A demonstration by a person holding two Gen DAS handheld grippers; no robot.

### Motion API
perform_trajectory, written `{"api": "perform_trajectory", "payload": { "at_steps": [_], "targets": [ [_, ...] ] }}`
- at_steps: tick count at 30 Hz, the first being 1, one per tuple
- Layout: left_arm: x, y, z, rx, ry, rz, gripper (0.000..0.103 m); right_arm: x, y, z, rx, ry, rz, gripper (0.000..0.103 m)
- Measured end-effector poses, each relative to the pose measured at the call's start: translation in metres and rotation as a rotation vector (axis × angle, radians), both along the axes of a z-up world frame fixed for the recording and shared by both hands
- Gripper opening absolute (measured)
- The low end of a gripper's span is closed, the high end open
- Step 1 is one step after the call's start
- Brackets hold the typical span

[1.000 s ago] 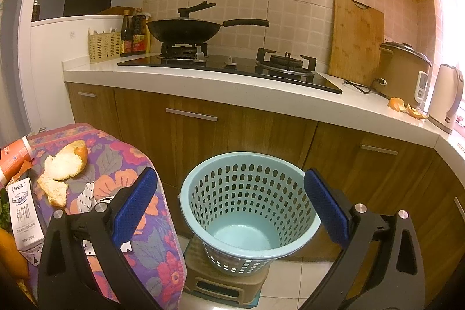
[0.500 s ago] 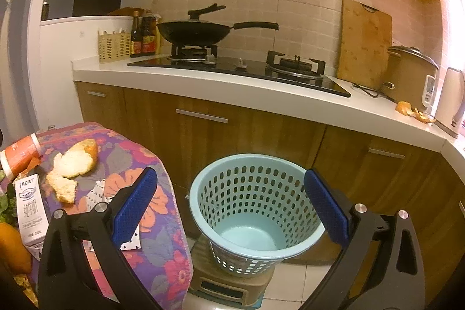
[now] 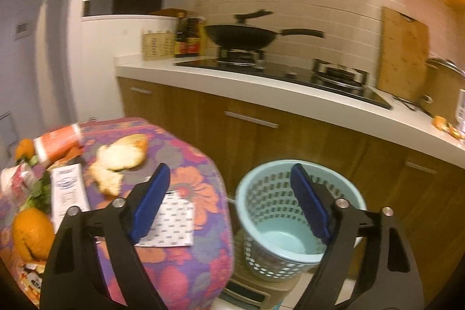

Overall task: Collect trash
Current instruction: 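Grasp the orange peel with the left tool while the right tool grasps the patterned paper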

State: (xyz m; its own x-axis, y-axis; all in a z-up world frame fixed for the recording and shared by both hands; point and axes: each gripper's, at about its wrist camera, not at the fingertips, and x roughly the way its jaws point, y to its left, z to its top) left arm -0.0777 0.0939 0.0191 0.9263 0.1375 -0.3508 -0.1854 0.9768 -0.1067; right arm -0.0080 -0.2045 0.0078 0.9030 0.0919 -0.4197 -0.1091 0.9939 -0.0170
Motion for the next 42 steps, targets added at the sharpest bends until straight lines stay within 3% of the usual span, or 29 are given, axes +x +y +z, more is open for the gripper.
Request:
{"api": "perform_trajectory", "payload": {
  "at_steps": [4, 10, 17, 31, 34, 36, 42],
  "targets": [
    [-0.014, 0.018, -0.013, -0.054, 0.053, -0.026, 0.094, 0.0, 0.019, -0.003, 0.023, 0.03, 0.118, 0.072],
    [-0.011, 0.015, -0.052, -0.135, 0.211, -0.125, 0.092, 0.005, 0.035, -0.016, 0.023, 0.068, 0.197, 0.069],
    [0.01, -0.016, -0.074, -0.135, 0.307, -0.201, 0.089, 0.016, 0.031, -0.036, 0.041, 0.127, 0.225, 0.069],
    [0.039, -0.037, -0.087, -0.1, 0.463, -0.121, 0.081, 0.056, 0.041, -0.075, 0.105, 0.309, 0.326, 0.069],
    [0.038, -0.041, -0.086, -0.101, 0.476, -0.127, 0.078, 0.057, 0.046, -0.076, 0.126, 0.325, 0.37, 0.053],
    [0.038, -0.041, -0.085, -0.117, 0.48, -0.142, 0.075, 0.057, 0.05, -0.075, 0.132, 0.34, 0.406, 0.035],
    [0.037, -0.047, -0.085, -0.131, 0.463, -0.179, 0.058, 0.06, 0.055, -0.07, 0.17, 0.364, 0.451, 0.007]
  ]
}}
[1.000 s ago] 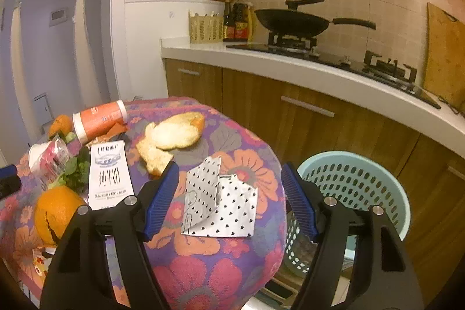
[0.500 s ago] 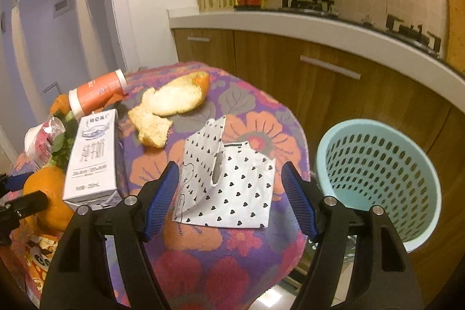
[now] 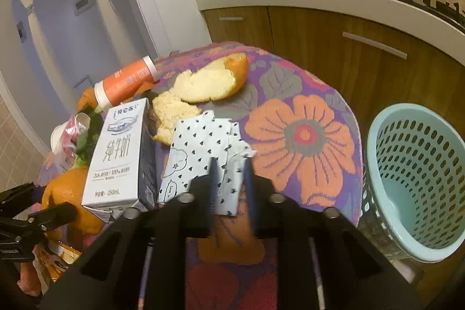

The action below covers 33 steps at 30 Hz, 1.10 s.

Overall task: Collect trash
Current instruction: 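Grasp the orange peel with the left tool while the right tool grasps the patterned paper, then carry the peel and paper over the wastebasket and open both tools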

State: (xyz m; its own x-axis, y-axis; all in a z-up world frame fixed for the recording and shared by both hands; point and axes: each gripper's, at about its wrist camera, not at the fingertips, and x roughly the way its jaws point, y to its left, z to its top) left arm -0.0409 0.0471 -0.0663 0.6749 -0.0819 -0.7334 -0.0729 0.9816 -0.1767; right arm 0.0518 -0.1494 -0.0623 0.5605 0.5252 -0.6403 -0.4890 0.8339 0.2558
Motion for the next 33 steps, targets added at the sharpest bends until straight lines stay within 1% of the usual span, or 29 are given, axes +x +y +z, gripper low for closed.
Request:
{"api": "perform_trajectory", "payload": {
  "at_steps": [1, 3, 5, 8, 15, 22, 24, 26, 28, 29, 30, 31, 33],
  "targets": [
    [0.0, -0.002, 0.001, 0.004, -0.003, -0.003, 0.056, 0.0, 0.0, 0.001, 0.001, -0.005, -0.001, 0.006],
    [-0.002, -0.004, 0.002, -0.005, -0.013, -0.014, 0.049, 0.0, -0.003, 0.004, 0.008, -0.012, -0.008, 0.005],
    [-0.004, -0.005, 0.003, -0.01, -0.023, -0.016, 0.045, 0.001, -0.007, 0.006, 0.019, -0.009, -0.017, 0.005],
    [-0.01, -0.004, 0.008, -0.005, -0.045, -0.019, 0.044, 0.0, -0.011, 0.01, 0.017, -0.025, -0.025, 0.005],
    [-0.026, -0.001, 0.027, -0.018, -0.137, -0.013, 0.044, -0.002, -0.017, 0.02, 0.019, -0.062, -0.043, 0.005],
    [-0.028, 0.011, 0.055, 0.008, -0.227, 0.017, 0.044, 0.002, -0.024, 0.036, 0.021, -0.103, -0.062, 0.005],
    [-0.027, 0.011, 0.059, 0.011, -0.239, 0.015, 0.044, 0.009, -0.028, 0.036, 0.018, -0.086, -0.059, 0.005],
    [-0.026, 0.01, 0.061, 0.012, -0.243, 0.016, 0.044, 0.019, -0.032, 0.031, 0.024, -0.042, -0.059, 0.007],
    [-0.026, 0.01, 0.06, 0.005, -0.245, 0.014, 0.044, 0.025, -0.037, 0.023, 0.05, 0.012, -0.048, 0.023],
    [-0.025, 0.01, 0.06, 0.001, -0.246, 0.012, 0.044, 0.026, -0.039, 0.019, 0.065, 0.031, -0.042, 0.056],
    [-0.025, 0.01, 0.059, -0.002, -0.245, 0.011, 0.044, 0.025, -0.043, 0.015, 0.085, 0.043, -0.042, 0.08],
    [-0.024, 0.01, 0.058, -0.001, -0.243, 0.011, 0.044, 0.022, -0.046, 0.013, 0.108, 0.036, -0.048, 0.081],
    [-0.024, 0.009, 0.057, 0.002, -0.24, 0.009, 0.044, 0.02, -0.048, 0.01, 0.114, 0.036, -0.051, 0.081]
  ]
}}
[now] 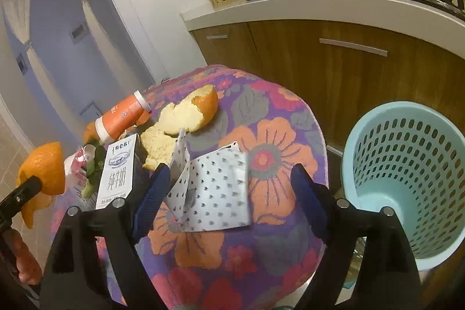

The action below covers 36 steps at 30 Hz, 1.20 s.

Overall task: Collect trash
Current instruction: 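Carry the peel and paper over the wastebasket and open both tools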

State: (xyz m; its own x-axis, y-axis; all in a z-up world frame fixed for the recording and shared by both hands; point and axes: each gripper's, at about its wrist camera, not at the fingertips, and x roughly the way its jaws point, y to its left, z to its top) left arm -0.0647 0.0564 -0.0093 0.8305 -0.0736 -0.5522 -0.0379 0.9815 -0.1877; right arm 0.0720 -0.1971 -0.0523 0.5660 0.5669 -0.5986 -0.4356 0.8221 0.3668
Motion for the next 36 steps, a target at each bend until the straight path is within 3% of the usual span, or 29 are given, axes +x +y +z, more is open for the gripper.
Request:
{"api": "perform_trajectory", "payload": {
  "at_steps": [4, 8, 12, 15, 18, 22, 23, 25, 26, 28, 31, 36],
  "targets": [
    [0.002, 0.0, 0.0, -0.01, -0.002, -0.007, 0.044, 0.006, 0.004, -0.013, 0.035, 0.069, 0.008, 0.082],
    [0.004, -0.002, -0.002, -0.006, 0.004, -0.01, 0.044, 0.003, 0.02, -0.015, -0.002, 0.044, 0.028, 0.082],
    [0.004, -0.004, -0.003, 0.005, 0.007, -0.01, 0.044, -0.007, 0.008, -0.006, 0.068, -0.003, 0.025, 0.083],
    [0.004, -0.003, -0.002, 0.001, -0.002, -0.005, 0.044, -0.009, 0.001, -0.007, 0.15, 0.042, 0.04, 0.083],
    [0.004, -0.002, -0.001, -0.005, -0.006, 0.001, 0.044, -0.012, 0.019, -0.018, 0.095, 0.077, 0.052, 0.083],
    [0.004, 0.0, 0.0, -0.009, -0.008, 0.004, 0.044, -0.016, 0.044, -0.017, -0.019, 0.014, 0.042, 0.081],
    [0.004, 0.0, 0.0, -0.01, -0.01, 0.007, 0.044, -0.016, 0.05, -0.017, -0.029, 0.009, 0.053, 0.063],
    [0.004, 0.001, 0.002, -0.013, -0.014, 0.009, 0.044, -0.014, 0.058, -0.017, -0.034, 0.019, 0.084, 0.042],
    [0.004, 0.001, 0.003, -0.013, -0.013, 0.008, 0.044, -0.013, 0.056, -0.02, -0.02, 0.031, 0.099, 0.026],
    [0.006, 0.001, 0.004, -0.009, -0.014, 0.006, 0.044, -0.009, 0.053, -0.022, 0.03, 0.067, 0.12, 0.02],
    [0.008, -0.003, 0.008, -0.001, -0.016, -0.001, 0.044, -0.012, 0.053, -0.016, 0.036, 0.039, 0.131, 0.007],
    [0.023, -0.016, 0.023, 0.019, -0.032, -0.029, 0.044, -0.03, 0.039, 0.011, 0.01, -0.09, 0.099, 0.002]
  ]
}}
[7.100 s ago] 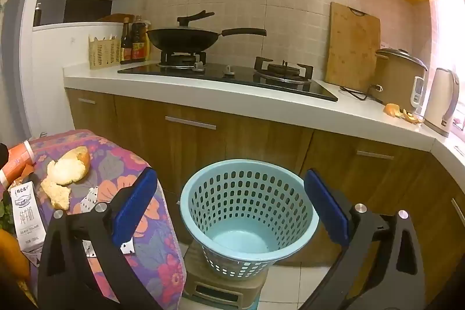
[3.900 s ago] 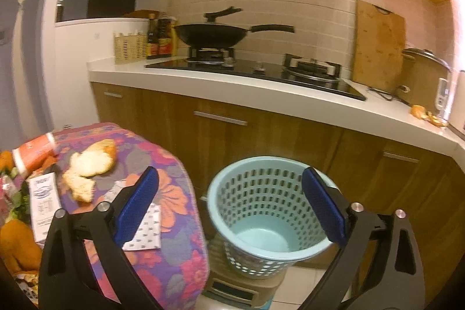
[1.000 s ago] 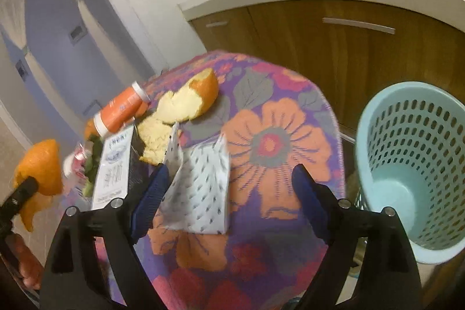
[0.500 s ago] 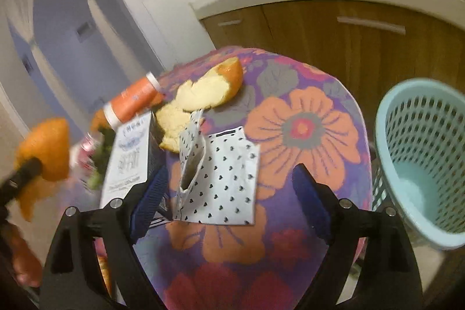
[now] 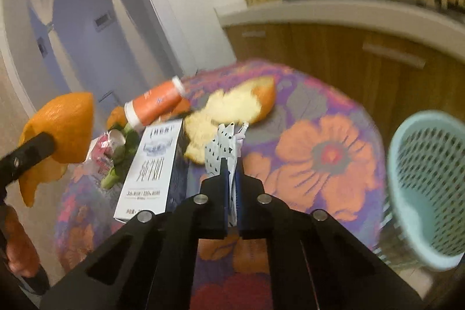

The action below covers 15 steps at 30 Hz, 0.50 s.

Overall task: Collect trash
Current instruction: 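Carry the peel and paper over the wastebasket and open both tools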

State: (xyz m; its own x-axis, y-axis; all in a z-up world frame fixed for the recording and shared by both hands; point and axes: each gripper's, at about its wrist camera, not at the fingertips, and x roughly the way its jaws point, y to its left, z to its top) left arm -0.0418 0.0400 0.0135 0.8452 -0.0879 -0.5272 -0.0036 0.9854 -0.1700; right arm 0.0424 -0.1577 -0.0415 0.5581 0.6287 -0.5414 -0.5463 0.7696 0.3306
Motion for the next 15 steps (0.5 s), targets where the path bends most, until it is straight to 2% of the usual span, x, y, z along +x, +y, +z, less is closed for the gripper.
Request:
{"api": "perform_trajectory", "payload": {
  "at_steps": [6, 10, 15],
  "targets": [
    [0.035, -0.044, 0.029, 0.057, -0.007, -0.12, 0.044, 0.003, -0.06, 0.028, 0.016, -0.088, -0.135, 0.002],
    [0.073, -0.088, 0.043, 0.094, 0.002, -0.216, 0.044, 0.018, -0.126, 0.032, 0.03, -0.087, -0.295, 0.002],
    [0.118, -0.142, 0.042, 0.075, 0.036, -0.331, 0.044, 0.032, -0.199, 0.02, 0.028, -0.05, -0.462, 0.002]
  ]
}}
